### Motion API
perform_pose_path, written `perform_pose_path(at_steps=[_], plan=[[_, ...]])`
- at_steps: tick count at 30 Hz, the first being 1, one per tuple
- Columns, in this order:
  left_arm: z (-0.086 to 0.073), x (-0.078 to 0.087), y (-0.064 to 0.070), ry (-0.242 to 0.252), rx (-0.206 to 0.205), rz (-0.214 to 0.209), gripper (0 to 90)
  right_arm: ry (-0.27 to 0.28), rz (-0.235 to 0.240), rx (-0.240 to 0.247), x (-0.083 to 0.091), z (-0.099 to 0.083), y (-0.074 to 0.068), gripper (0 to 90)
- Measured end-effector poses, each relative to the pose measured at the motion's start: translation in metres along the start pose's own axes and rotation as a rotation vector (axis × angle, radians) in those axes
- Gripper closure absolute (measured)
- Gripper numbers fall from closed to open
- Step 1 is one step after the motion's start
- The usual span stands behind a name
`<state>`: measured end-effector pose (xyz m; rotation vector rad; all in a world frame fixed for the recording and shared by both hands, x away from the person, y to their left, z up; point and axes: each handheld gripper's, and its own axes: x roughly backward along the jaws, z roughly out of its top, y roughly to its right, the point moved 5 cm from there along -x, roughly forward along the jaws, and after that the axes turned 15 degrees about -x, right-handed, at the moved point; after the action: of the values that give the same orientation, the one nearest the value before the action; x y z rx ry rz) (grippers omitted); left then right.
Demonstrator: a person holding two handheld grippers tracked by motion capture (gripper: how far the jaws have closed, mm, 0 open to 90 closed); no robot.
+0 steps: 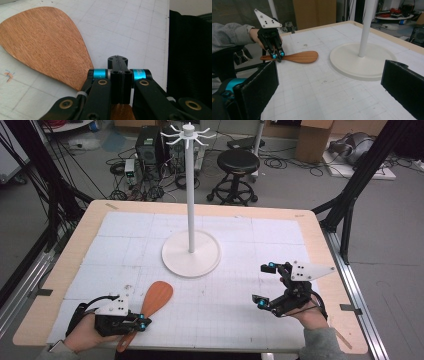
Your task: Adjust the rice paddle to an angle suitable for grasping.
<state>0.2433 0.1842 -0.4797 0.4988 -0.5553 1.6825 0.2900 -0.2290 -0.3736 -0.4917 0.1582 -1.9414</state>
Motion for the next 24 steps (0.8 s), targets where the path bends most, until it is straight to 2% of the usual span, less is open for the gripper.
perform_pose_path(at_steps=[13,16,24], plan=[[-0.006,0.006,-0.009,-0.011,0.040,0.046,89.4,-0.003,0.000,-0.008,0.001,0.000,0.000,0.1],[-0.008,0.008,-0.013,-0.014,0.053,0.069,89.4,-0.006,-0.006,-0.004,0.000,-0.001,0.001,0.1],[-0.011,0.010,-0.019,-0.002,0.064,0.057,89.5,-0.009,-0.006,-0.007,0.000,-0.001,0.001,0.1]])
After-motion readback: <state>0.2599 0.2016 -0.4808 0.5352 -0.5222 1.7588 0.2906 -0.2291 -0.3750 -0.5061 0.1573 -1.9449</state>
